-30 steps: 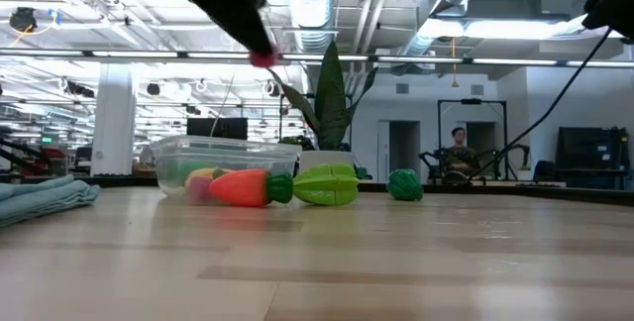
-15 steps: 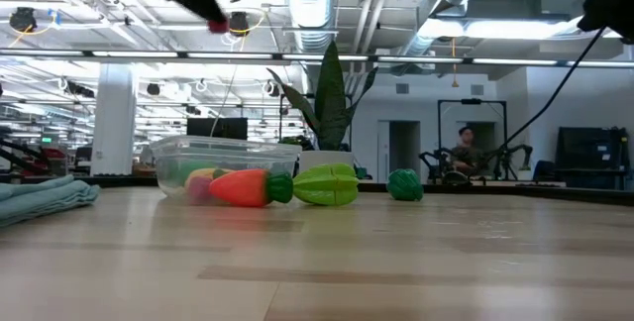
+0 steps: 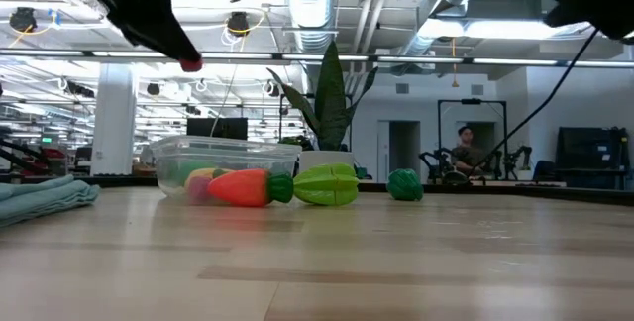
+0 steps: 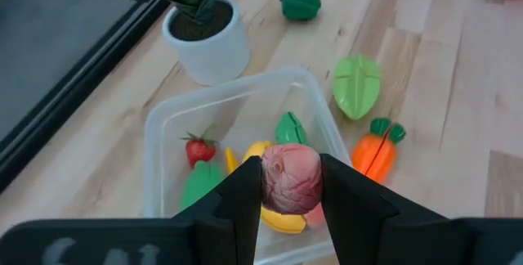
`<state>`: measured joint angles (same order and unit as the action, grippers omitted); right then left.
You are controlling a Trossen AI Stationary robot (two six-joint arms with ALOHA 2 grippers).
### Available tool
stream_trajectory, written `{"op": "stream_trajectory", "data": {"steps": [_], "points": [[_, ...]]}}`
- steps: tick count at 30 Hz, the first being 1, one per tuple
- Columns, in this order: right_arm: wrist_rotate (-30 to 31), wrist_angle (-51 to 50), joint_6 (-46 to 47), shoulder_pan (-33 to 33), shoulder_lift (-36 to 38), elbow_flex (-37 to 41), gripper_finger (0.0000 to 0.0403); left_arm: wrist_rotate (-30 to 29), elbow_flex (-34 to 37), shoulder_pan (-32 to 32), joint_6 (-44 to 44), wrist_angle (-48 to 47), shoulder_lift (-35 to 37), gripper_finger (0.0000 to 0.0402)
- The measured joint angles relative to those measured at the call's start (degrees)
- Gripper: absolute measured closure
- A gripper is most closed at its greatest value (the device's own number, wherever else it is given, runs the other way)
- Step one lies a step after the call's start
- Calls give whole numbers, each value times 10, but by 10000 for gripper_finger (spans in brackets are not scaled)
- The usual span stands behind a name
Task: Pick and placing Produce into tupperware
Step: Put the pink peach into the transparent container
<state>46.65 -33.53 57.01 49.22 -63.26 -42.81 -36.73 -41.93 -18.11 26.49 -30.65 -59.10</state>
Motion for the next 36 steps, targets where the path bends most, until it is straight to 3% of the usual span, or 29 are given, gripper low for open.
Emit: {"op": "stream_trajectory", "data": {"steps": [9,22,36], "points": [[32,74,-15,-79,-20,0,275,-28,54,1,-43,50,21,294],[25,207,-95,-162,-59,-1,275,-5,146,55,-109,201,51,294],[25,207,-106,-199,-65,-1,275,165,209,178,-141,314,50,294]]}}
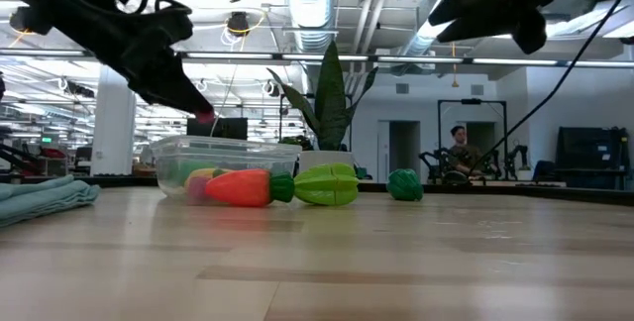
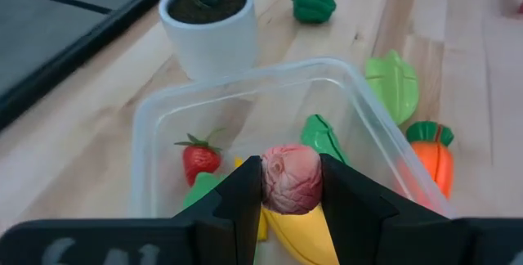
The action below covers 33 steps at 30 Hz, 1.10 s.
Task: Pick and placing Produce into tupperware
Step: Put the pink peach into the transparent container
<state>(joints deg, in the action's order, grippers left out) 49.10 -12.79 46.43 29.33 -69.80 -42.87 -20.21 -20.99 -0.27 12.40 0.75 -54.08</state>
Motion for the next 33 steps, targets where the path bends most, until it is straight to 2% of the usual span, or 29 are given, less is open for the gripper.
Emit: {"op": "stream_trajectory", "data": {"steps": [10,16,29,33], "points": [[-3,-1,-20,-16,0,0,275,122,2,84,-8,4,0,294],[-22,-1,-33,-30,0,0,275,169,2,121,-7,4,0,294],[-42,-1,-34,-44,0,0,275,176,2,138,8,0,0,294],[-42,-1,-34,-44,0,0,275,183,2,138,8,0,0,277]]}}
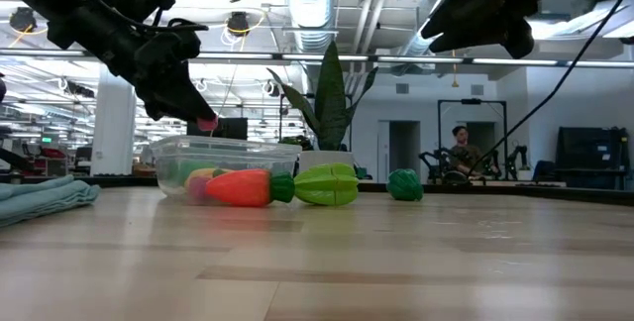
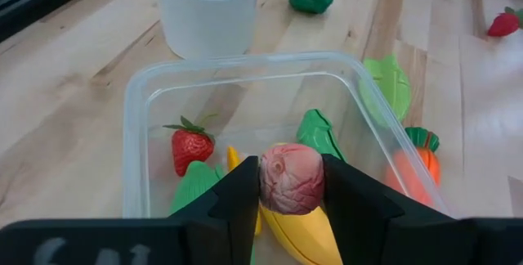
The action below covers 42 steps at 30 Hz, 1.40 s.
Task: Pick and placing Produce into tupperware
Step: Put the pink peach into the transparent container, then put the red strawberry into the transparent container
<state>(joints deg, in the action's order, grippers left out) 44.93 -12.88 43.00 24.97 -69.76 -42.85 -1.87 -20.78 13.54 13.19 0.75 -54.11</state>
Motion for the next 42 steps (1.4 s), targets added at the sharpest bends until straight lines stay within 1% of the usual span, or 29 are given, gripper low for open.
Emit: {"op": "stream_trajectory", "data": {"steps": [5,9,20,21,22,25,27,28,30,32,36,39,42], "points": [[-1,0,0,-4,0,0,275,-1,0,0,0,0,0,241],[-1,-1,0,-6,0,0,275,-1,0,0,0,0,0,224],[-2,-2,0,-7,0,0,275,-6,0,0,1,3,0,223],[-14,-3,0,-7,0,0,275,-6,0,0,8,5,0,223],[-39,-6,0,-8,0,0,275,-6,0,0,20,6,0,223],[-155,-52,18,-1,0,0,275,-6,0,0,55,3,0,223],[-215,-97,53,14,0,0,275,-6,0,0,61,1,0,223],[-232,-119,69,26,0,0,275,-5,0,0,61,1,0,223],[-239,-158,105,56,2,0,275,-3,0,0,61,1,0,223],[-233,-197,150,92,13,1,275,-3,0,0,61,1,0,223],[-207,-263,268,170,16,1,274,-3,0,0,63,0,0,223],[-171,-286,348,227,16,1,274,-3,0,0,65,0,0,223],[-146,-291,395,266,16,1,266,-4,0,0,66,0,0,223]]}}
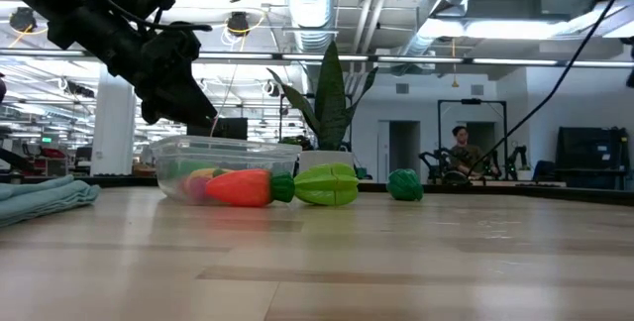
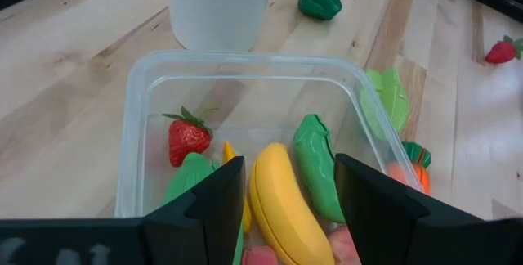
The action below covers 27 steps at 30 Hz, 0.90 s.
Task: Pick and placing Produce into tupperware
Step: Put the red strawberry into the transparent container
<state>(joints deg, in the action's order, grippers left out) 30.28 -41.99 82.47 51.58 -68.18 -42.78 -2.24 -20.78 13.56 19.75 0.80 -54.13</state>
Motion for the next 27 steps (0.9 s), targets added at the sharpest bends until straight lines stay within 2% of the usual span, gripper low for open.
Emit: {"op": "stream_trajectory", "data": {"steps": [6,13,27], "points": [[-5,6,26,15,-22,0,224,-13,0,0,0,0,0,223],[-56,20,25,2,-79,0,164,-15,0,0,0,0,0,223],[-93,28,24,-21,-165,0,163,-15,0,0,0,0,0,223]]}}
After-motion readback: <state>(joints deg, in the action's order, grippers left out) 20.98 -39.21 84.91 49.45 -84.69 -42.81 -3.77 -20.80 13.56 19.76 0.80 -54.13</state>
